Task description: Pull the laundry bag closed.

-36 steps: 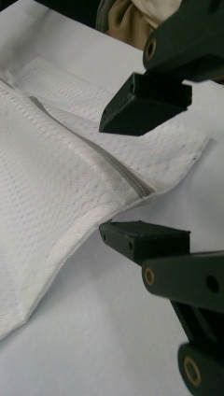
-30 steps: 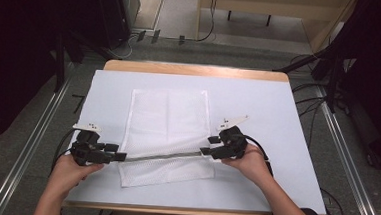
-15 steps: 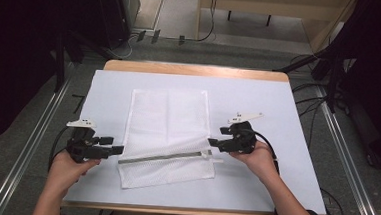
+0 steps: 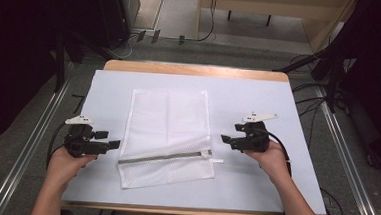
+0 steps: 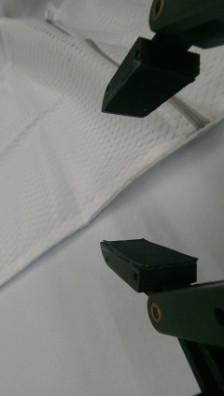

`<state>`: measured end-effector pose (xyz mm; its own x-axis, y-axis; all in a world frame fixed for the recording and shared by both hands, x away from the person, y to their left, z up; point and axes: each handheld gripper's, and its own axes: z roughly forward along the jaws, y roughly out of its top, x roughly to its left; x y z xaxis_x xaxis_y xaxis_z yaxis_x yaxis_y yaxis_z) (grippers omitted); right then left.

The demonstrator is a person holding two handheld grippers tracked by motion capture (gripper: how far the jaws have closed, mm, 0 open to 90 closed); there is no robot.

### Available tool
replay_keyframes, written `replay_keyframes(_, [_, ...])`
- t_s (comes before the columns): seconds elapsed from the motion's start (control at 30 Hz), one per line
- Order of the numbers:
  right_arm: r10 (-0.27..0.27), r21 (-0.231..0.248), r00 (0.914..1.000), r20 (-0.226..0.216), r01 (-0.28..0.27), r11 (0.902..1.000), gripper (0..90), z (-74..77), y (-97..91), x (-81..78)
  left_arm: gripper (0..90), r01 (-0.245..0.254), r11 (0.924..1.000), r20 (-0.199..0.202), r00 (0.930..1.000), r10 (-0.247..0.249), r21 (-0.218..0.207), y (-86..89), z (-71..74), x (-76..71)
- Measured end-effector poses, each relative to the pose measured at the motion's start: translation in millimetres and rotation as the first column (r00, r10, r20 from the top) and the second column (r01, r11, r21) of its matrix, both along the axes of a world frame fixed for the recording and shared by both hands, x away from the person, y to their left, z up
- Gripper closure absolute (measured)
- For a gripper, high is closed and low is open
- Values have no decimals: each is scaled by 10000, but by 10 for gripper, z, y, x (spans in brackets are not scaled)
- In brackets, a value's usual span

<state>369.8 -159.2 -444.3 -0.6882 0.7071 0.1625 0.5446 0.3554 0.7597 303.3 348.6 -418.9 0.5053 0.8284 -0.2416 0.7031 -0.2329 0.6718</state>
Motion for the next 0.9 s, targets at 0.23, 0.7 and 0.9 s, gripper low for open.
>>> replay_keyframes(0.23, [-287, -445, 9981, 552, 311, 9985, 261, -30, -177, 8, 268, -482, 9987, 136, 9988, 480, 173, 32, -46, 50])
replay_keyframes(0.7, [-580, -499, 9982, 140, 586, 9970, 234, -80, -273, 54, 265, -749, 9966, 233, 9970, 741, 347, 70, -86, 81])
replay_keyframes(0.9, [-547, -656, 9985, -25, 545, 9964, 234, -106, -246, 62, 264, -719, 9967, 167, 9973, 713, 390, 61, -97, 87])
